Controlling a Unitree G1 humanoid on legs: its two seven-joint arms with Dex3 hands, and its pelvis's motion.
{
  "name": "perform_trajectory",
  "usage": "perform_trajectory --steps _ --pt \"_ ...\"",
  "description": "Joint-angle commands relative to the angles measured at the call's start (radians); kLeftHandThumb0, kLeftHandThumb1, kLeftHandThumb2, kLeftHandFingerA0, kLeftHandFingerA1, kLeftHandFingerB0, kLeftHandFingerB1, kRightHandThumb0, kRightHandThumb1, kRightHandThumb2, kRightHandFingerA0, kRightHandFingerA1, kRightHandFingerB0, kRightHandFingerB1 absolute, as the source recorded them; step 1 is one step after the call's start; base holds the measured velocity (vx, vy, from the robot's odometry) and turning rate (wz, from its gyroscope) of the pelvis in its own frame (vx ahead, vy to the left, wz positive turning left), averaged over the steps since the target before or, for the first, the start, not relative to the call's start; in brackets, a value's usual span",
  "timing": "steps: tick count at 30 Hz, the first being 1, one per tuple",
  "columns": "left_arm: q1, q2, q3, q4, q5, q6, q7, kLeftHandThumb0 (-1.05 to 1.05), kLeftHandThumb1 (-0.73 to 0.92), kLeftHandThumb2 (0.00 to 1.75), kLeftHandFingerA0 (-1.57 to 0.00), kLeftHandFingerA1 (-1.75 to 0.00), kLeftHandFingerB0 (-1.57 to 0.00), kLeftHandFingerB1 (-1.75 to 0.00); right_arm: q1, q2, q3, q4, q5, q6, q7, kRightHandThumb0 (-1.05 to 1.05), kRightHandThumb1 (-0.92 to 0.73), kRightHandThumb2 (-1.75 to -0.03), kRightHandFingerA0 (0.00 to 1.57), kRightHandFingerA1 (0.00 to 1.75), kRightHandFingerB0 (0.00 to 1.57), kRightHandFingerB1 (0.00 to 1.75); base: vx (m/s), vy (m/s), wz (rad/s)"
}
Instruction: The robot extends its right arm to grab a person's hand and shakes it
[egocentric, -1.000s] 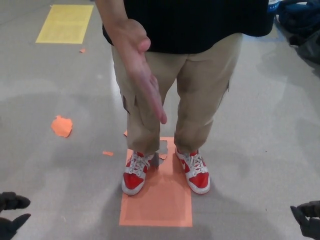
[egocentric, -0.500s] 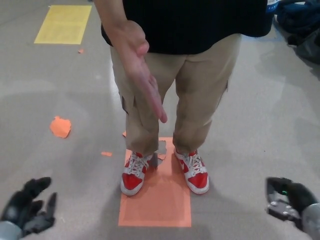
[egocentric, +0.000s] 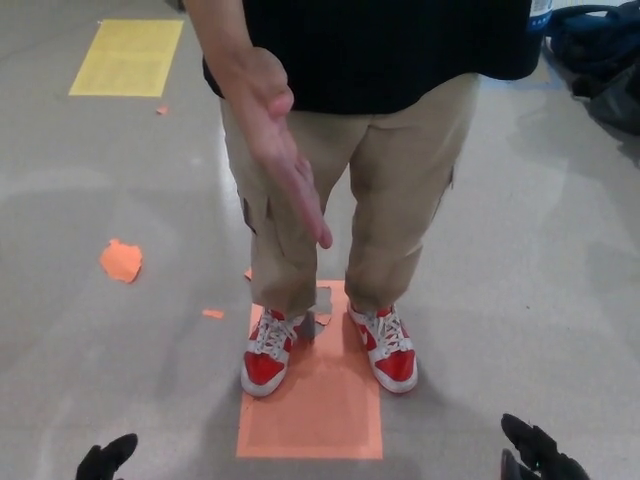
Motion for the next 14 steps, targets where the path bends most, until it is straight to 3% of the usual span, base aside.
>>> perform_trajectory --steps 1,3,4,14 --pt "0.027 0.011 -0.008 -0.043 -0.013 -0.108 0.019 -0.58 0.92 0.75 -0.20 -0.34 -0.16 -0.32 0.022 -0.010 0.028 -0.062 0.002 0.008 -0.030 -0.85 -0.88 -1.15 0.00 0.12 0.00 0.10 0.00 0.000 0.00" --pt "0.040 0.014 -0.011 -0.070 -0.017 -0.096 0.009 -0.61 0.92 0.75 -0.20 -0.34 -0.16 -0.32 0.027 -0.012 0.029 -0.060 0.020 -0.010 -0.021 -0.85 -0.88 -1.14 0.00 0.12 0.00 0.10 0.00 0.000 0.00" --pt "0.038 0.012 -0.008 -0.079 -0.031 -0.091 -0.004 -0.31 0.66 1.17 -0.01 -0.47 -0.01 -0.47 0.017 -0.018 0.027 -0.058 0.020 -0.011 -0.025 -0.85 -0.88 -1.14 0.00 0.15 0.00 0.12 0.00 0.000 0.00" --pt "0.058 0.022 -0.012 -0.080 -0.046 -0.082 -0.025 -0.30 0.68 1.18 0.00 -0.47 0.00 -0.47 0.030 -0.049 0.019 -0.032 0.028 -0.039 -0.035 -0.86 -0.86 -1.14 0.00 0.20 0.00 0.13 0.00 0.000 0.00"
